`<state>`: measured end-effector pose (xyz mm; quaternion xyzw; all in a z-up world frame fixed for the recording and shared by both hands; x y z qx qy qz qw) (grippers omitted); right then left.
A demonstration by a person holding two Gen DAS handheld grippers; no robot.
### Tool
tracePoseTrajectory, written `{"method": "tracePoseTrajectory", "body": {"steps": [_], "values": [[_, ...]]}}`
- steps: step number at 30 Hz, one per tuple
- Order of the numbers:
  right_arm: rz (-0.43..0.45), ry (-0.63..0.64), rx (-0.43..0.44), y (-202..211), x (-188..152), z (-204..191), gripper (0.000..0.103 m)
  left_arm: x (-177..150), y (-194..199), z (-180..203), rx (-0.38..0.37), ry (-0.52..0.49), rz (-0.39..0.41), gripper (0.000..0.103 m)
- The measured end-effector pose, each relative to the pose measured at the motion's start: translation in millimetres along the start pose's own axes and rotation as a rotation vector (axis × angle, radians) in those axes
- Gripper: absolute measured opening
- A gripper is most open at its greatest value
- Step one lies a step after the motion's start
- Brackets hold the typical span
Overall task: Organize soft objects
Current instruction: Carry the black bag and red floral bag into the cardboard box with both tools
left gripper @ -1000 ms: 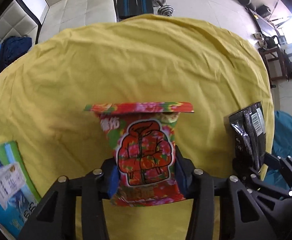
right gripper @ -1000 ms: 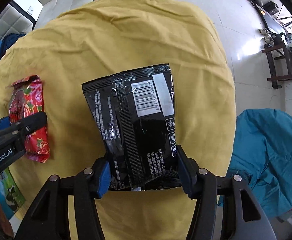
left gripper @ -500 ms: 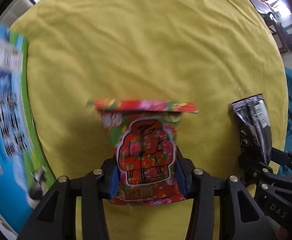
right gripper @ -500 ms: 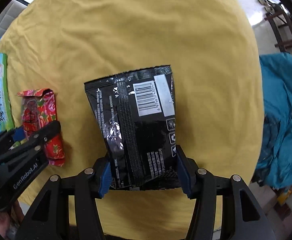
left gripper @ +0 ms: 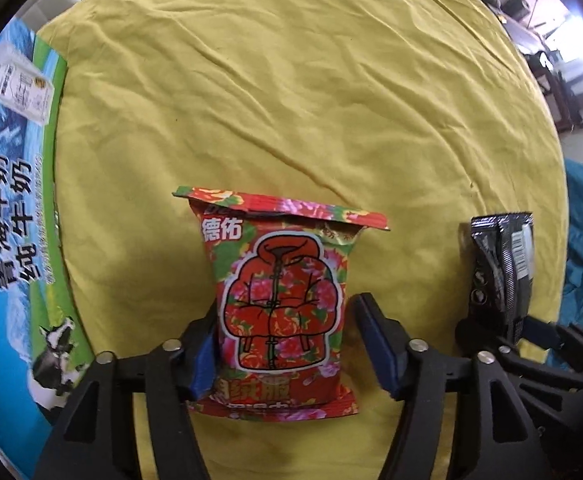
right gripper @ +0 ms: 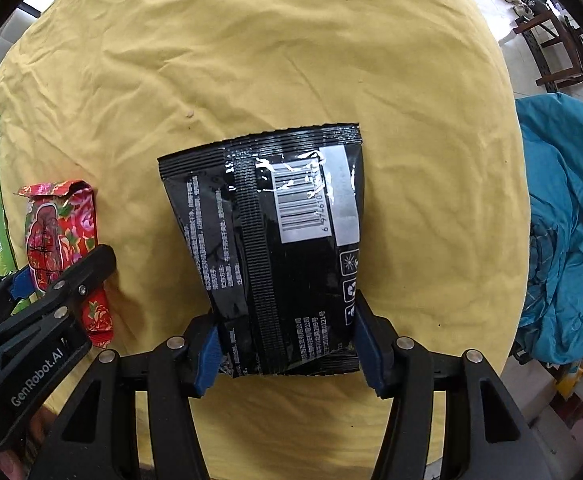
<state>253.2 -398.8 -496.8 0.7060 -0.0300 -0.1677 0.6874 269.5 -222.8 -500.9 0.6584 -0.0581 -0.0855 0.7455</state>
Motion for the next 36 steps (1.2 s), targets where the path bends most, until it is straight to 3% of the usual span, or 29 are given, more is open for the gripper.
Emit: {"method": "tracePoseTrajectory", "body": {"steps": [1,5,11,12,14,15,16,17,21,28,36], "values": [[0.002,0.001,-0.001,2,-1,1,0.059,0,0,0,-0.011,0.008,0.004,0.068],[0.01,0.013,-0.024,11,-4,-3,0.059,0,-6,5,-0.046,-0.013,-0.028,0.091],[0.027,0.02,-0.039,7,-11,-8,0.058,-1,-12,9,0.0,-0.068,-0.089,0.092],[0.027,0.02,-0.04,8,-13,-9,0.057,-2,-12,8,0.007,-0.069,-0.083,0.089],[0.032,0.02,-0.04,7,-16,-11,0.057,-5,-7,6,0.058,-0.065,-0.053,0.063],[0.034,0.022,-0.04,6,-17,-11,0.056,-7,-5,3,0.078,-0.068,-0.045,0.058],[0.035,0.024,-0.039,7,-18,-11,0.056,-10,-3,1,0.088,-0.069,-0.035,0.045],[0.038,0.024,-0.038,7,-18,-11,0.055,-11,0,-2,0.094,-0.071,-0.024,0.042],[0.052,0.037,-0.044,7,-23,-13,0.052,-19,3,-9,0.064,-0.053,-0.028,0.041],[0.114,0.046,-0.005,34,-36,-26,0.051,-32,34,-21,0.047,-0.038,0.043,0.041],[0.196,0.056,0.102,97,-67,-55,0.051,-66,114,-59,-0.009,-0.019,0.196,0.041]]}}
Point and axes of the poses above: each gripper's, at about its wrist camera, not at the fingertips, and y roughly against the way its jaws point, z to its right, x to its top, the point moved 7 cm from there along -y, roughly the way its jaws point, and after that the axes turned 5 degrees about -y, right-handed, at the moved point
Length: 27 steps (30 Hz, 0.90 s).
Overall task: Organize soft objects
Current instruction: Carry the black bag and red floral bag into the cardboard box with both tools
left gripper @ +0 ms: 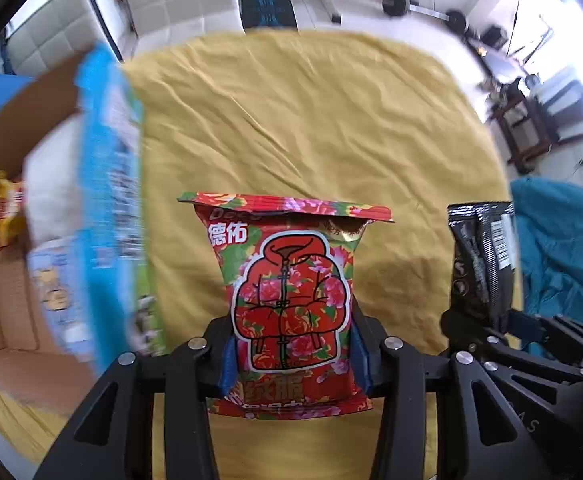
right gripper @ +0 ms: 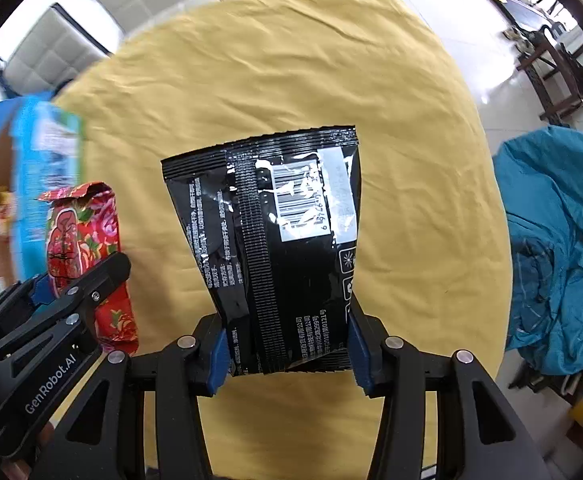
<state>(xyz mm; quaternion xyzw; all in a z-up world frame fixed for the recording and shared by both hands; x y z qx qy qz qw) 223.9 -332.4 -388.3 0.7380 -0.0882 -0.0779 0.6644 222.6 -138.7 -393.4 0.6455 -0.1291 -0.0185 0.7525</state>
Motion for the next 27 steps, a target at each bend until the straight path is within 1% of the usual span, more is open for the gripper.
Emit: {"method": "tracePoseTrajectory", "body": {"steps": [2,4,5,7,9,10,12,13,15,18,21,23,27], "values": [[0.02,0.009,0.039,21,-8,-19,0.051,-4,25,-19,-0.016,0.009,0.03,0.041],[0.039,0.027,0.081,44,-17,-45,0.051,-9,56,-43,-0.014,0.008,0.069,0.041],[0.043,0.031,0.099,52,-20,-54,0.051,-7,66,-40,-0.012,0.009,0.078,0.041],[0.05,0.046,0.155,69,-28,-90,0.051,-10,88,-65,-0.005,0.02,0.096,0.041],[0.054,0.07,0.192,81,-38,-120,0.051,-11,107,-96,0.005,0.044,0.106,0.041],[0.054,0.093,0.211,87,-45,-143,0.051,-15,114,-112,0.011,0.056,0.111,0.041],[0.052,0.12,0.234,91,-53,-174,0.051,-23,129,-147,0.034,0.08,0.121,0.041],[0.049,0.143,0.242,91,-59,-196,0.051,-28,137,-167,0.051,0.091,0.13,0.041],[0.043,0.168,0.252,87,-67,-228,0.051,-33,145,-194,0.082,0.104,0.134,0.041],[0.025,0.197,0.26,76,-78,-268,0.051,-35,144,-229,0.106,0.138,0.127,0.041],[0.019,0.233,0.249,64,-84,-307,0.051,-40,142,-262,0.13,0.163,0.121,0.041],[0.013,0.253,0.235,53,-83,-326,0.051,-40,134,-272,0.13,0.177,0.114,0.041],[-0.002,0.264,0.216,30,-83,-349,0.051,-38,118,-288,0.111,0.2,0.097,0.041]]}}
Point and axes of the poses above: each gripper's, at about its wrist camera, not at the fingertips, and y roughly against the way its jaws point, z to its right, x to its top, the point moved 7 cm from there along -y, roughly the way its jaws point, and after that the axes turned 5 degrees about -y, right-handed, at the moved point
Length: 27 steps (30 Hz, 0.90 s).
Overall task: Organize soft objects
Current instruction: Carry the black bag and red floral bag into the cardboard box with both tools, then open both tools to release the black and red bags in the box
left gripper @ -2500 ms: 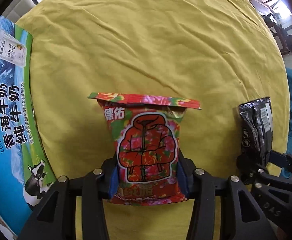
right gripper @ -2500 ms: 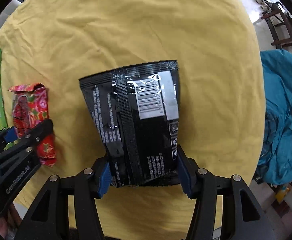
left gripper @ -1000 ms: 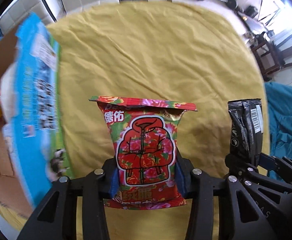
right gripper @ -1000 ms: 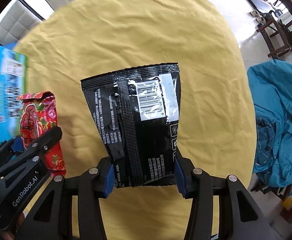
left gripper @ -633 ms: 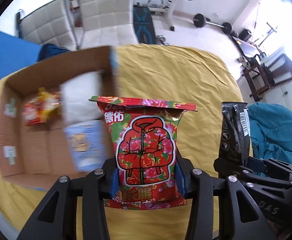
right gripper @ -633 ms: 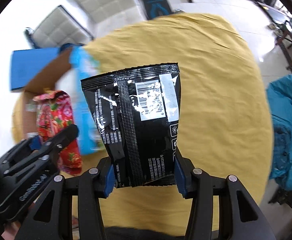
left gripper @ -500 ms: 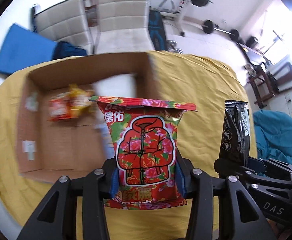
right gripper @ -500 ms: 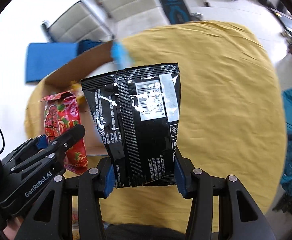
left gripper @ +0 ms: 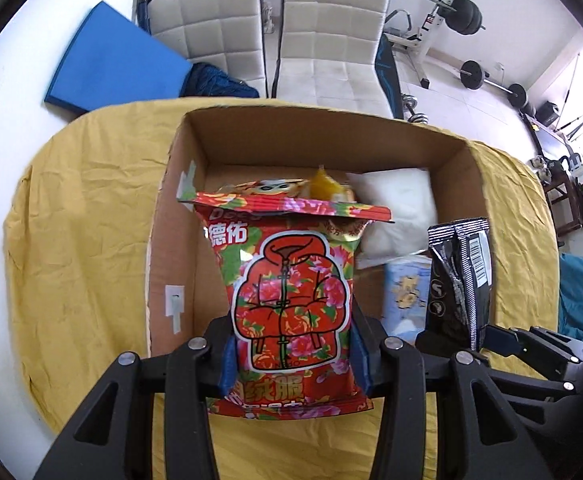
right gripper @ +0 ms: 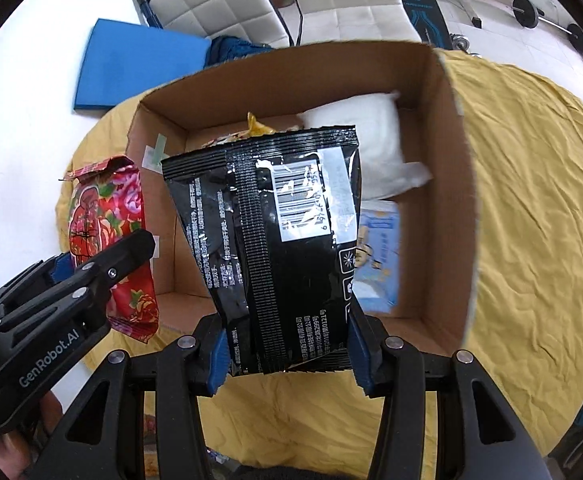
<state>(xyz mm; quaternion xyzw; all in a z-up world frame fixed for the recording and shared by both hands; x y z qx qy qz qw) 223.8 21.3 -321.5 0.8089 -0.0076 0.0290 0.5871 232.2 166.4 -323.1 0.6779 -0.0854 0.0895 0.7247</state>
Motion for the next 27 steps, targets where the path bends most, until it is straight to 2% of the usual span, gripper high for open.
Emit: {"method": "tracePoseTrajectory", "body": {"steps": [7,12,19,27], "values": [[-0.055,-0.019,0.01,-58,16,-5,0.051,1,-40,-14,-0.074,0.027,-0.087,0.041],[-0.112,-0.029,0.029,-97,24,-1,0.051,-8,-82,-17,-0.185,0.064,-0.224,0.041],[-0.188,-0.042,-0.016,-146,21,4,0.052,-17,-122,-22,-0.209,0.077,-0.331,0.042],[-0.213,-0.053,-0.067,-172,25,1,0.055,-18,-136,-28,-0.194,0.111,-0.359,0.052]]}}
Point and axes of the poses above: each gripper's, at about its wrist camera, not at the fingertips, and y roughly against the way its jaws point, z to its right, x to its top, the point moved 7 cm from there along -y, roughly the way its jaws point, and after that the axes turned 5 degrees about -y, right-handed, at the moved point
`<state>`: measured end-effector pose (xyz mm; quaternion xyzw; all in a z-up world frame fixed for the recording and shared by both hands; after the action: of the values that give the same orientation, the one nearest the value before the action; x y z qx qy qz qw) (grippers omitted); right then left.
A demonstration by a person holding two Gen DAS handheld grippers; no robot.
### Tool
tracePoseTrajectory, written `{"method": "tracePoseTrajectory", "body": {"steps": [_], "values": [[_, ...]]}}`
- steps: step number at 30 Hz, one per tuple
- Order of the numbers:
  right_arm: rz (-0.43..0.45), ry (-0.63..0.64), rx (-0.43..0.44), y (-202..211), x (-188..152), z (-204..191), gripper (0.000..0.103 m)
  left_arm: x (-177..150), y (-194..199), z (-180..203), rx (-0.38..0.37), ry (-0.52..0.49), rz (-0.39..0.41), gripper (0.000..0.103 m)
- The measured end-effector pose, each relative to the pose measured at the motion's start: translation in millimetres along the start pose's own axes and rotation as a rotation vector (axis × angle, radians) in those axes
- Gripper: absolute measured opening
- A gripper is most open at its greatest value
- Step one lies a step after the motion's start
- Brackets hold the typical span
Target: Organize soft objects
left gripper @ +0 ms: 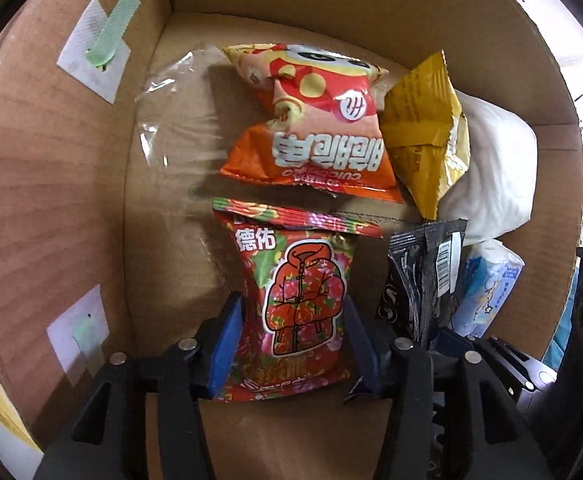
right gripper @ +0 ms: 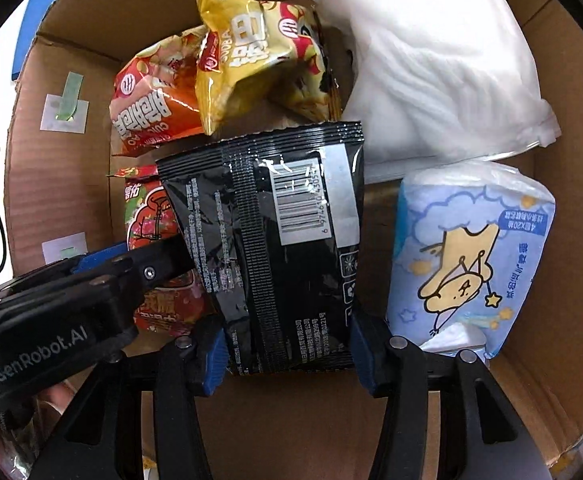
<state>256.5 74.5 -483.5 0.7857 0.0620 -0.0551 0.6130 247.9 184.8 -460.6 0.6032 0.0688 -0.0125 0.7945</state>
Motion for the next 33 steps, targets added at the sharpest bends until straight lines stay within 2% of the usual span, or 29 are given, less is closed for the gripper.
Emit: {"method": "tracePoseTrajectory", "body": {"steps": [5,8,13,16,19,21,23,25,29,33], "values": [[-0.009,0.0,-0.032,-3,-1,-11,0.056,5,7,-8,0.032,0.015,0.002,0.053],[0.004,0.003,-0.04,3,-2,-11,0.062,4,20,-8,0.056,0.015,0.024,0.053],[0.041,0.01,-0.05,23,-2,-13,0.066,-4,45,2,0.109,-0.01,0.097,0.053],[0.075,0.021,-0.059,38,-6,-11,0.072,-7,66,11,0.136,-0.029,0.152,0.054],[0.116,0.023,-0.073,54,-13,-6,0.074,-12,87,22,0.154,-0.047,0.205,0.059],[0.142,0.019,-0.079,66,-20,1,0.08,-16,102,29,0.164,-0.064,0.241,0.065],[0.174,0.012,-0.082,79,-23,7,0.087,-19,114,36,0.182,-0.084,0.277,0.079],[0.2,0.005,-0.095,88,-23,10,0.094,-22,121,42,0.199,-0.095,0.305,0.086],[0.244,-0.002,-0.123,104,-22,22,0.103,-26,132,48,0.207,-0.102,0.345,0.095],[0.284,-0.007,-0.131,125,-34,31,0.103,-33,140,47,0.196,-0.096,0.365,0.095]]}}
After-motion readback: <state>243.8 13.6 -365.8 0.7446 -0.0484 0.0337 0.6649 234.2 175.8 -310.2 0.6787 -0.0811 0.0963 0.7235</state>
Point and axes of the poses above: each gripper's, at about its wrist camera, not at the fingertips, and y roughly against the way its jaws point, z to its right, x to its top, the point moved 7 cm from there along -y, roughly the way its jaws point, and after that the axes turned 5 degrees about -y, right-handed, at the moved point
